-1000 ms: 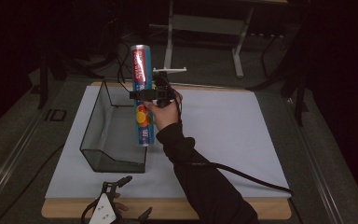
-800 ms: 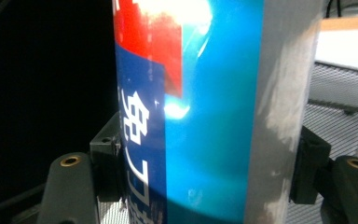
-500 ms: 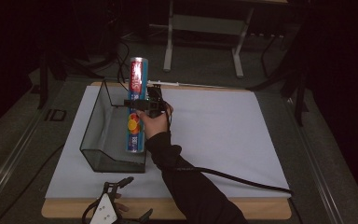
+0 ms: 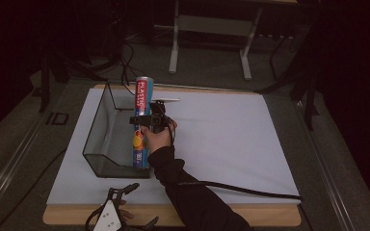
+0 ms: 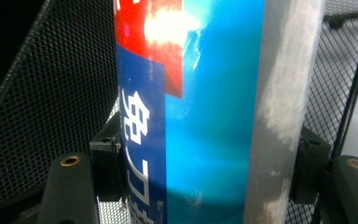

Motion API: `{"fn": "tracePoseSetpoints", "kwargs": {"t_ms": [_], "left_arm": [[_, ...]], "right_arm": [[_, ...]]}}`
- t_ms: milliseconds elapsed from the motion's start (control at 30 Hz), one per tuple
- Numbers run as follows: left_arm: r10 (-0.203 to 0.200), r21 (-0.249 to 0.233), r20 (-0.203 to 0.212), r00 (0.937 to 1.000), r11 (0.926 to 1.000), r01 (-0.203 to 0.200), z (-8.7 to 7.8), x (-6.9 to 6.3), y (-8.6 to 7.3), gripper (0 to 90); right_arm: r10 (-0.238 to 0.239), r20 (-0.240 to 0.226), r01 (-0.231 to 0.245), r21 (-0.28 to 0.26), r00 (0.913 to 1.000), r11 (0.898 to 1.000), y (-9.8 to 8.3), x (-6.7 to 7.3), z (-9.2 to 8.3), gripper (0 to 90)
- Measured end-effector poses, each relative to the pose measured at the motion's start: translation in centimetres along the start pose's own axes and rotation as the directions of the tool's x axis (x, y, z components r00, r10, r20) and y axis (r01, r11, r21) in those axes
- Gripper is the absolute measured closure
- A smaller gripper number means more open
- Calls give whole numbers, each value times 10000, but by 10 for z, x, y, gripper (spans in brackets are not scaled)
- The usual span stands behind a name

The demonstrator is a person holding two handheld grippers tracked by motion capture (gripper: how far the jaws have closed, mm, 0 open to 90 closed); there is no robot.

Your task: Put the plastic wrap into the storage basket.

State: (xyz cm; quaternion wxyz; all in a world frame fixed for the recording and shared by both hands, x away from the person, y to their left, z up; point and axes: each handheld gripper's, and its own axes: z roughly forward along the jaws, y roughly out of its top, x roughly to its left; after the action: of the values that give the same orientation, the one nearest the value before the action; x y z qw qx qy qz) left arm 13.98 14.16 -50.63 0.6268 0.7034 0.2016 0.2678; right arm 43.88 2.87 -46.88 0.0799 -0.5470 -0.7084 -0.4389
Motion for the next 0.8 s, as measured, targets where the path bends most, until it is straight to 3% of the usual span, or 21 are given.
{"fn": "tracePoseSetpoints", "kwargs": {"t_ms": [400,533,633,800], "left_arm": [[-29,20,34,10000,10000,29,1,1,0,2],[-44,50,99,9999,10000,43,1,1,-1,2],[-77,55,132,9999,10000,76,1,2,-1,2],[-114,86,190,9998,9999,113,1,2,-1,2]], "right_arm": [[-154,770,106,626,9969,9980,-1,1,7,301],[-351,1550,231,786,9873,9966,-4,2,13,285],[-694,1688,555,858,9832,9948,-6,5,17,278],[-1387,2172,1130,1267,9662,9855,-7,11,23,259]]}}
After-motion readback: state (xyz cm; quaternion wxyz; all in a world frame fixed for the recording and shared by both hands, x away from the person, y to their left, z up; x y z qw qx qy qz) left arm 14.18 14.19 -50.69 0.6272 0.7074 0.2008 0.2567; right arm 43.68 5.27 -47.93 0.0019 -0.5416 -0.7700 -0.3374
